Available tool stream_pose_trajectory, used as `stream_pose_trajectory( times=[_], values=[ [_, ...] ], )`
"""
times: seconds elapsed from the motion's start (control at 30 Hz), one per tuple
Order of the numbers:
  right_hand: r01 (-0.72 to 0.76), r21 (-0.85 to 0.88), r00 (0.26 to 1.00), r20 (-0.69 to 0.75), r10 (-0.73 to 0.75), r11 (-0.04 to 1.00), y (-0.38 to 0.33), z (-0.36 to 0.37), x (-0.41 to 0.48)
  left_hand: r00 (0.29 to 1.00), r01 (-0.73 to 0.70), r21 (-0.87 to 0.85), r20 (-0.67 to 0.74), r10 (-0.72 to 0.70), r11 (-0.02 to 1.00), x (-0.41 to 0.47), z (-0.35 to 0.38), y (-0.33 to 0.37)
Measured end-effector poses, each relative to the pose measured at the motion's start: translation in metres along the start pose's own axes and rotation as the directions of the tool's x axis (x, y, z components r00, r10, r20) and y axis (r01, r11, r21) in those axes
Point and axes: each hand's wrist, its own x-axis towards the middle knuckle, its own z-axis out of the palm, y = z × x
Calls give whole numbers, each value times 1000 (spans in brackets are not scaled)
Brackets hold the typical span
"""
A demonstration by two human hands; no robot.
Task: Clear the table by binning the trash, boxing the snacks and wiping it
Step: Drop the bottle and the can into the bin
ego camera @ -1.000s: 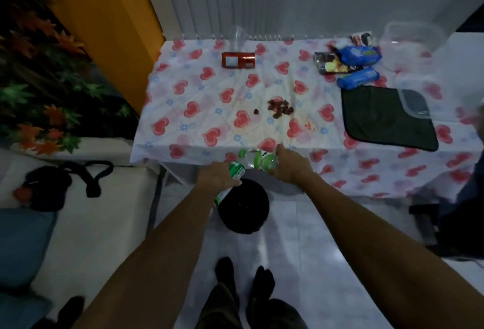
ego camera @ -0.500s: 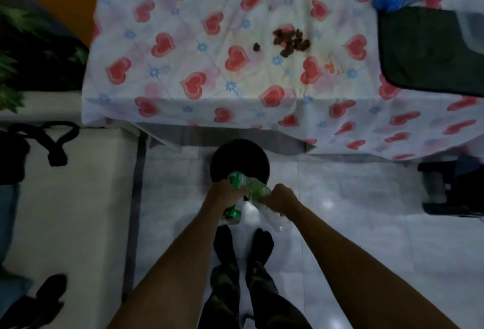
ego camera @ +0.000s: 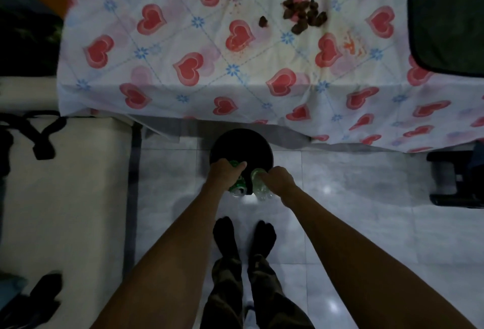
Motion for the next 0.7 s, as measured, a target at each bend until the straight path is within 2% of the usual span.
stream_pose_trajectory(
  times=[0.13, 0.3, 0.53, 0.7],
  values=[
    [53, 11, 997, -62, -52, 999, -8, -4, -4, 1000, -10, 72, -2, 10, 997, -2, -8, 4],
    [68, 40, 996, -68, -65, 997, -7, -6, -4, 1000, -17, 104, 6, 16, 994, -3, -13, 2],
    [125, -4, 989, -76, -125, 992, -14, -9, -16, 998, -54, 134, -15, 56, 990, -15, -21, 10],
    [170, -70, 981, -81, -175, 983, -30, -17, -28, 992, -100, 225, -55, 115, 969, -35, -31, 27]
  ],
)
